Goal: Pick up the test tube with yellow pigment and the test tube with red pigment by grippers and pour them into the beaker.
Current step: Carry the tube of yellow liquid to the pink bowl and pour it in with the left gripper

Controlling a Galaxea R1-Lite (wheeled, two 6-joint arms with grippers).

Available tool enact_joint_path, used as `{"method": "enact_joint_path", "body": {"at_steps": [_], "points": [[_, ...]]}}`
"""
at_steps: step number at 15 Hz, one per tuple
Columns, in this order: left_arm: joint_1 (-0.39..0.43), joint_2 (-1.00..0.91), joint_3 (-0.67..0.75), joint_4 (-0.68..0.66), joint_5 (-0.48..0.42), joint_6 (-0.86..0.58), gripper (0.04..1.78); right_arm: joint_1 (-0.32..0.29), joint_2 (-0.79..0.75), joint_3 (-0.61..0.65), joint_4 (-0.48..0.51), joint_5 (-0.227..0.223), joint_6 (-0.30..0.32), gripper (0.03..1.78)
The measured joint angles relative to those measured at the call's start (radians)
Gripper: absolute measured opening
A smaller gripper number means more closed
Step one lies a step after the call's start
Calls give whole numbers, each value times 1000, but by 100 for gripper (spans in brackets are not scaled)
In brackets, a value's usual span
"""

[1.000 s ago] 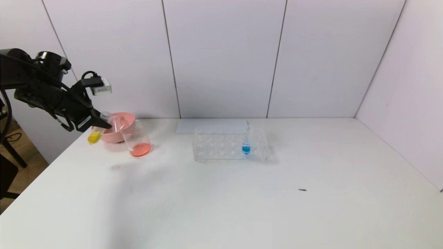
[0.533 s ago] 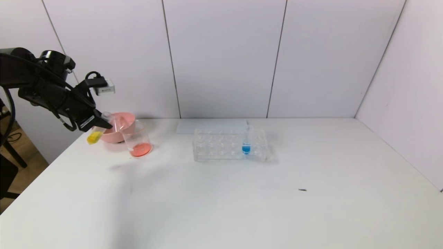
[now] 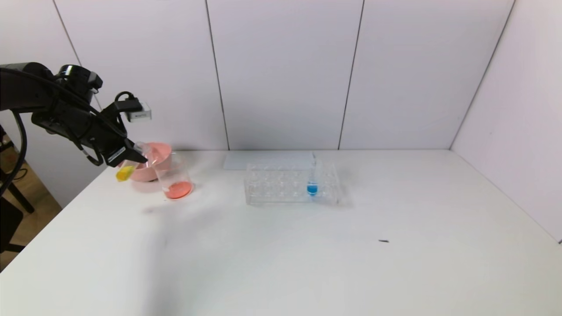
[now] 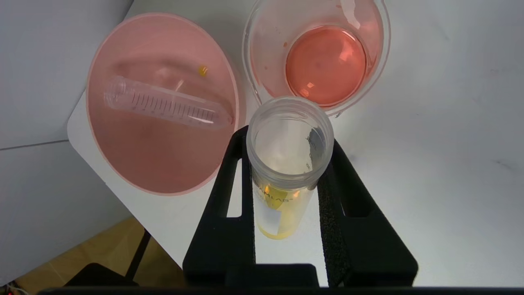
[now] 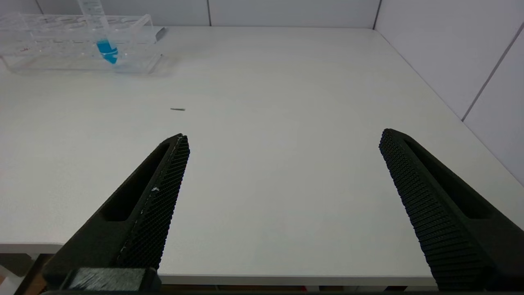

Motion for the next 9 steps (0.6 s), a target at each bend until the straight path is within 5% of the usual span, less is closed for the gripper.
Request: {"method": "enact_joint_path", "body": {"at_steps": [9], "points": [[5, 8, 0, -27, -30, 30, 46, 0, 0, 0, 0, 0, 0, 170]]}}
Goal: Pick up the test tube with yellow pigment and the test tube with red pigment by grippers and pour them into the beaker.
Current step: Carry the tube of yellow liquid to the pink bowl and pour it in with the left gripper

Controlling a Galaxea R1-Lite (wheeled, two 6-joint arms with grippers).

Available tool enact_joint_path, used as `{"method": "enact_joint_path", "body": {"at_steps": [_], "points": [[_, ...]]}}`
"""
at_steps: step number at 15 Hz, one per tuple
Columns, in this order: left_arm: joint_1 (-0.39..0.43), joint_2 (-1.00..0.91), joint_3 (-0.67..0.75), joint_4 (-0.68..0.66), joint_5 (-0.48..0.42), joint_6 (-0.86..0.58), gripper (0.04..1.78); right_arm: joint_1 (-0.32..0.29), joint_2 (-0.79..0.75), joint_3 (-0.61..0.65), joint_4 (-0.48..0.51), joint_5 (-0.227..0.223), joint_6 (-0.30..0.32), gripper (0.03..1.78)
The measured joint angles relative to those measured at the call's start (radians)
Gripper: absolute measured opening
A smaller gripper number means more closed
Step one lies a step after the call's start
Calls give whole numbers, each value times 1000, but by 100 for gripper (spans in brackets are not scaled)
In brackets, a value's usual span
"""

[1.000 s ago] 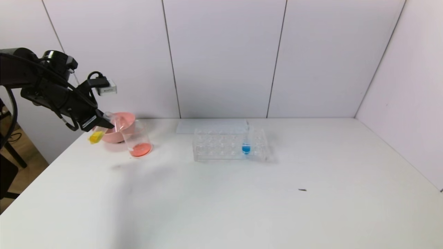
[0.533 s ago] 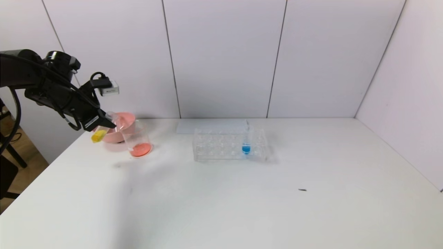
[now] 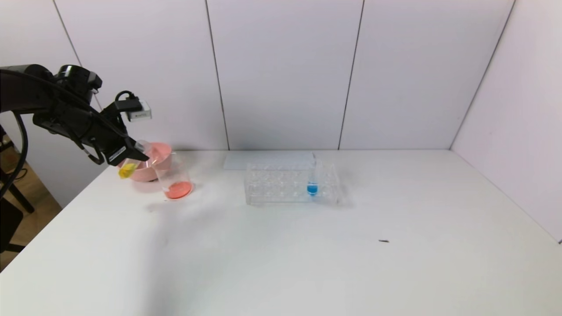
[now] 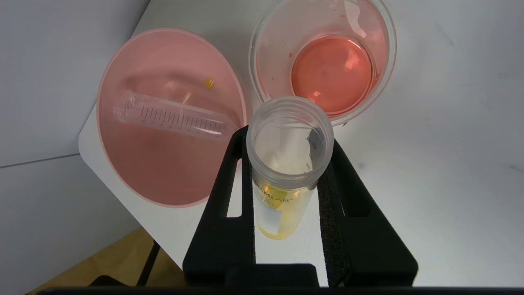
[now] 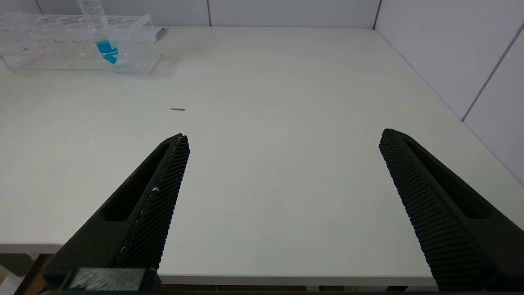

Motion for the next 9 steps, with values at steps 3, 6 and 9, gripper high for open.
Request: {"method": "enact_joint_path", "body": {"at_steps": [3, 6, 9], "points": [[1, -1, 3, 0, -6, 0, 46, 0, 0, 0, 0, 0, 0, 170], [26, -2, 11, 1, -14, 5, 46, 0, 0, 0, 0, 0, 0, 170], [39, 1, 12, -29, -15, 26, 46, 0, 0, 0, 0, 0, 0, 170]]}}
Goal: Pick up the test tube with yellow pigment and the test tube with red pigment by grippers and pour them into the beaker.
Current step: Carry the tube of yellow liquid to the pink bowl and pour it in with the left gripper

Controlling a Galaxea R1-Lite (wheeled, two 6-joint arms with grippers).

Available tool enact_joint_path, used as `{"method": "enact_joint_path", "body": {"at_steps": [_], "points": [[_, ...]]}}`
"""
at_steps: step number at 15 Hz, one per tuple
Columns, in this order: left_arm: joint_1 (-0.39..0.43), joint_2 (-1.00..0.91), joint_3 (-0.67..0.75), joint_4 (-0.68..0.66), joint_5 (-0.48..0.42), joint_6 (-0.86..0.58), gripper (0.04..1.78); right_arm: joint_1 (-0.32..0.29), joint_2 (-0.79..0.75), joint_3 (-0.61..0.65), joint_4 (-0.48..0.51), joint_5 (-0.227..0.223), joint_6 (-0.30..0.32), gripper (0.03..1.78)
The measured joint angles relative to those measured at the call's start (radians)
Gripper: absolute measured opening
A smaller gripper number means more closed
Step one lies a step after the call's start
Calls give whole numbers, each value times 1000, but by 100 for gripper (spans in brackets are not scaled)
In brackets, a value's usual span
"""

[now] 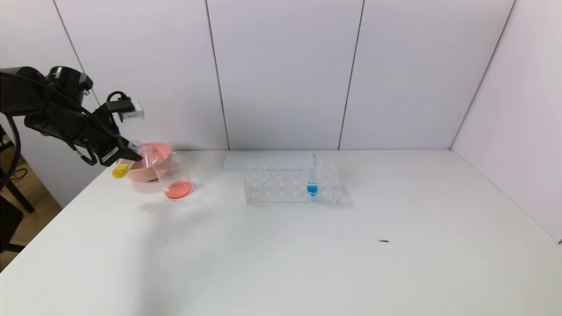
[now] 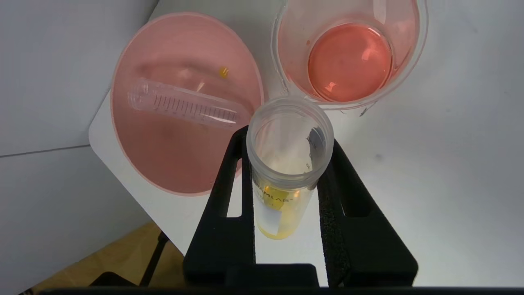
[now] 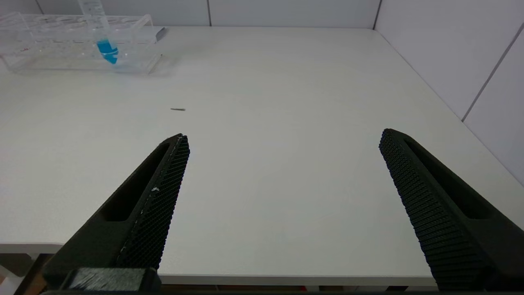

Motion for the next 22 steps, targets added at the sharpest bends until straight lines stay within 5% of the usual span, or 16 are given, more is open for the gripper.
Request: {"method": "enact_joint_path", "body": {"at_steps": [22], "points": [[-43, 16, -13, -31, 52, 226, 46, 0, 0, 0, 0, 0, 0, 170]]}}
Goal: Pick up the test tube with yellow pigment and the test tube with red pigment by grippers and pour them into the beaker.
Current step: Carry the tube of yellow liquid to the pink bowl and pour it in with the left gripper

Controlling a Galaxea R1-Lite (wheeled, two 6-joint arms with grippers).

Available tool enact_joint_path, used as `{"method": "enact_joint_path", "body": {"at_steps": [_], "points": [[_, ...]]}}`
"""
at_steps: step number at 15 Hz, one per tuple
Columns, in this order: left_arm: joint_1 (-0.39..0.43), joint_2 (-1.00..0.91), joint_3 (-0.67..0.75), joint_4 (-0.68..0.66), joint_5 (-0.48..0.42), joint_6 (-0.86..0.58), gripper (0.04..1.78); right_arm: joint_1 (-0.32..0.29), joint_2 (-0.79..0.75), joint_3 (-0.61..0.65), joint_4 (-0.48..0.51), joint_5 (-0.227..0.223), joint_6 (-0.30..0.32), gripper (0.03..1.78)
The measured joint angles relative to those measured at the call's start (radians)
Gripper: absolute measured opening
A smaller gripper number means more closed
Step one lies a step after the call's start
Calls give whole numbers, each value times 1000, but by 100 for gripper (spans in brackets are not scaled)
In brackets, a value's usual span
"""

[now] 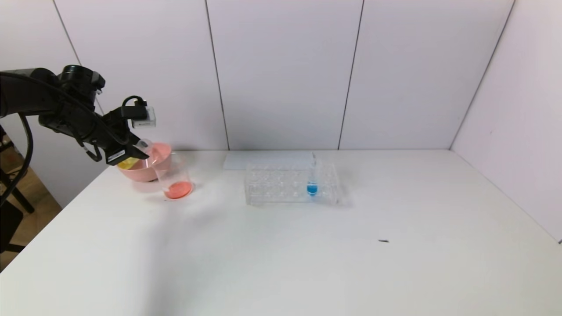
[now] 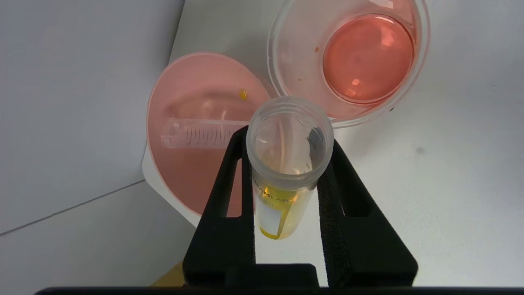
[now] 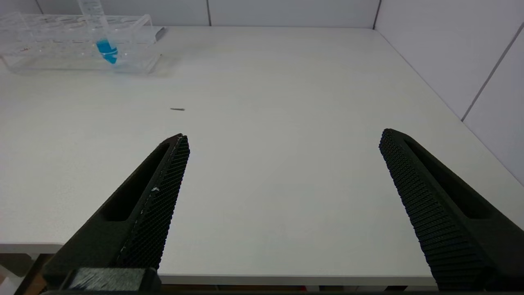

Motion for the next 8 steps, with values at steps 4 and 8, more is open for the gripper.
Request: {"method": "enact_joint_path", "body": {"at_steps": [4, 8], "points": [[-2, 0, 0, 2, 12, 26, 46, 0, 0, 0, 0, 0, 0, 170], [-6, 3, 0, 0, 12, 67, 46, 0, 0, 0, 0, 0, 0, 170]]}}
